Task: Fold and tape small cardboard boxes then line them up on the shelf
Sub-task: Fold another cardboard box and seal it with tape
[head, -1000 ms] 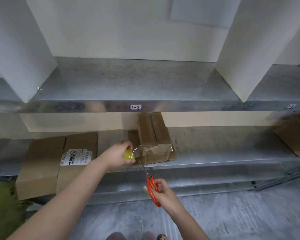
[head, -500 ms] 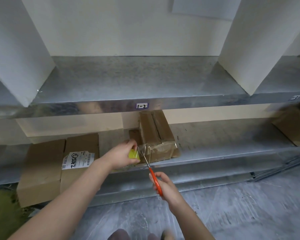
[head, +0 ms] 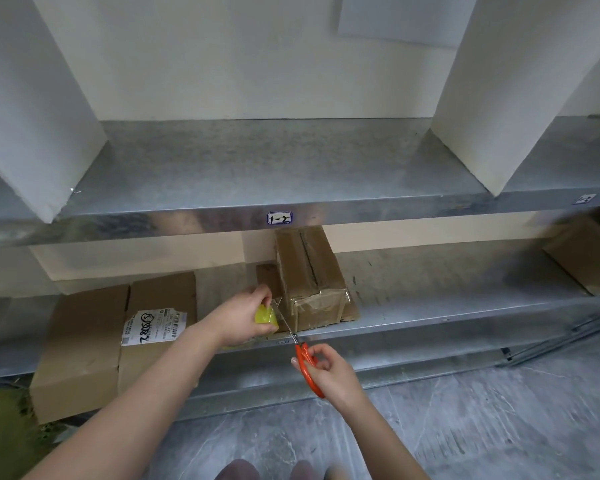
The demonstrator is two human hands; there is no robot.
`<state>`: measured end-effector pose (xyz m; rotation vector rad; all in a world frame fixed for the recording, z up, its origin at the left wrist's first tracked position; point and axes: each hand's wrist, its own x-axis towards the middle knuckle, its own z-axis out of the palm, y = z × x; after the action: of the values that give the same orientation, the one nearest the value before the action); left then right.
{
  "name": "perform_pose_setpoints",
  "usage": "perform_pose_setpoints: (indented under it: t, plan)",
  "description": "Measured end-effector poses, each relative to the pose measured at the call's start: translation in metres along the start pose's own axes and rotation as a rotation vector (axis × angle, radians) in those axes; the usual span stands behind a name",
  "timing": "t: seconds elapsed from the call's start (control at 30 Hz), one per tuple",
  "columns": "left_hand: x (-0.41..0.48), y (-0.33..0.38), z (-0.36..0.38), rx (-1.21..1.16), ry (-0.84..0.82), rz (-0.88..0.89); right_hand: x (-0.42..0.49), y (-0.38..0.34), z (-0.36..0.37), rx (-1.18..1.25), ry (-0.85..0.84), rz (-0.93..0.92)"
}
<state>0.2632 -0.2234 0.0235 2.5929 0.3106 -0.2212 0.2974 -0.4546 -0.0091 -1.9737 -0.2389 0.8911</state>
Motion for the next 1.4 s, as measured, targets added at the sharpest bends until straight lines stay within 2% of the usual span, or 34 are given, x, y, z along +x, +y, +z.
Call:
perform_pose_setpoints:
  t: [0.17, 0.27, 0.33, 0.43, 0.53, 0.6, 0.77, 1.03, 1.17, 1.3, 1.4]
  plan:
    - [-0.002, -0.001, 0.0, 0.006, 0.019, -0.023, 0.009, 0.017, -0.009, -0.434, 0.072, -0.107]
    - [-0.004, -0.002, 0.001, 0.001, 0.022, -0.043, 0.009, 0.027, -0.029, -0.798, 0.27, -0.266]
    - [-0.005, -0.001, 0.002, 0.002, 0.03, -0.052, 0.007, 0.033, -0.051, -0.946, 0.365, -0.334]
    - [-0.005, 0.005, 0.002, 0.003, 0.037, -0.069, 0.004, 0.045, -0.089, -0.989, 0.504, -0.353]
    - [-0.006, 0.011, 0.002, -0.008, 0.048, -0.093, 0.007, 0.057, -0.122, -0.894, 0.65, -0.302]
    - [-0.006, 0.015, 0.002, -0.011, 0.061, -0.111, 0.019, 0.063, -0.139, -0.836, 0.688, -0.257]
    - [-0.009, 0.021, 0.008, -0.009, 0.062, -0.175, 0.068, 0.062, -0.162, -0.785, 0.551, -0.14]
    - [-0.017, 0.026, 0.02, -0.031, 0.107, -0.285, 0.13, 0.067, -0.178, -0.825, 0.298, -0.093]
    - [-0.017, 0.026, 0.025, -0.03, 0.122, -0.319, 0.133, 0.071, -0.181, -0.909, 0.226, -0.188]
    - [-0.015, 0.027, 0.026, -0.043, 0.136, -0.313, 0.114, 0.068, -0.183, -0.97, 0.268, -0.296]
    - [-0.014, 0.028, 0.026, -0.044, 0.14, -0.293, 0.088, 0.058, -0.177, -0.942, 0.296, -0.462]
